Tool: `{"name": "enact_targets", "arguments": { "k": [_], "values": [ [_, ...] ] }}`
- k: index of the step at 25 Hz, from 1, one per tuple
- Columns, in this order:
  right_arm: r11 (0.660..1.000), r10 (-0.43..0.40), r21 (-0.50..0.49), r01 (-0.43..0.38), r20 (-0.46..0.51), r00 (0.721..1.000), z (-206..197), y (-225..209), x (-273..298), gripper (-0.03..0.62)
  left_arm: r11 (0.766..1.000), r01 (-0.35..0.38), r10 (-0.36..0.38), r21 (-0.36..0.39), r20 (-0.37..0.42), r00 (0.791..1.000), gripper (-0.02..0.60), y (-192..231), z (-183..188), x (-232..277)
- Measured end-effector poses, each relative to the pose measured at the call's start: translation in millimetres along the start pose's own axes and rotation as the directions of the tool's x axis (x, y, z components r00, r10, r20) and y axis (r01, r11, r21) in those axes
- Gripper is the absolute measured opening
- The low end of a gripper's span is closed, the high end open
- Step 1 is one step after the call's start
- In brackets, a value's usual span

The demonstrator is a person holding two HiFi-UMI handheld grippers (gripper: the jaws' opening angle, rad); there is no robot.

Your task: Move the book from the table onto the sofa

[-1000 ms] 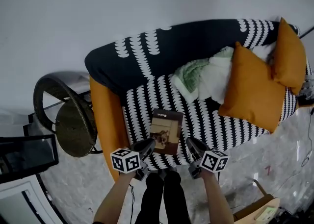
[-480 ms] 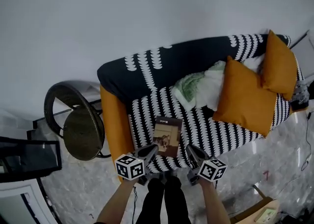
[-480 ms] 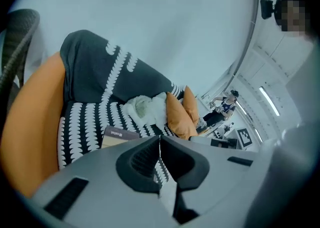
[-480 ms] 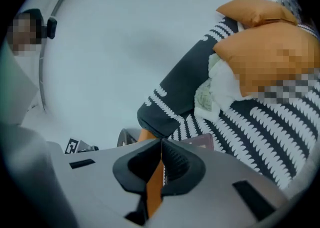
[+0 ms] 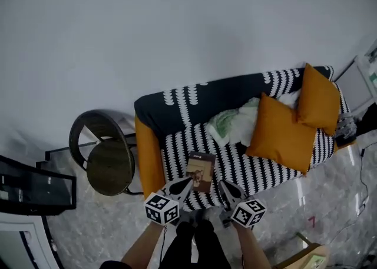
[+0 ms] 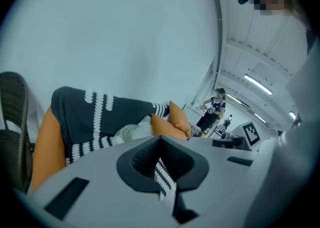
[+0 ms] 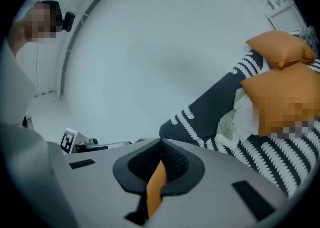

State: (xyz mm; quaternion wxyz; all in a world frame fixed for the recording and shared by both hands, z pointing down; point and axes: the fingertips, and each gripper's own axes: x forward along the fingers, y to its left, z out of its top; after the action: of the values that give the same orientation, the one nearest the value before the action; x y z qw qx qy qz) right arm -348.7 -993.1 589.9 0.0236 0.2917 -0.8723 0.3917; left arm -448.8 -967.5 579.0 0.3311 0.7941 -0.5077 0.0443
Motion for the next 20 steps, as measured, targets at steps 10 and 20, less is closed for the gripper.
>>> {"name": "enact_targets", "arguments": {
  "k": [10,20],
  "values": [
    [0.977,0.044,-0.211,-0.017,0.124,0.991,62,116,-69,0.023,0.983,-0.022,-0.011,0.182,0.175,0.984,0.014,-91,79,-82],
    [0.941,0.082,-0.340,0.008,0.249,0.965,93,186,-111,0.023,0.949,0.014,-0.100,0.315,0.259,0.961,0.015,-150,113,-123]
  ]
}}
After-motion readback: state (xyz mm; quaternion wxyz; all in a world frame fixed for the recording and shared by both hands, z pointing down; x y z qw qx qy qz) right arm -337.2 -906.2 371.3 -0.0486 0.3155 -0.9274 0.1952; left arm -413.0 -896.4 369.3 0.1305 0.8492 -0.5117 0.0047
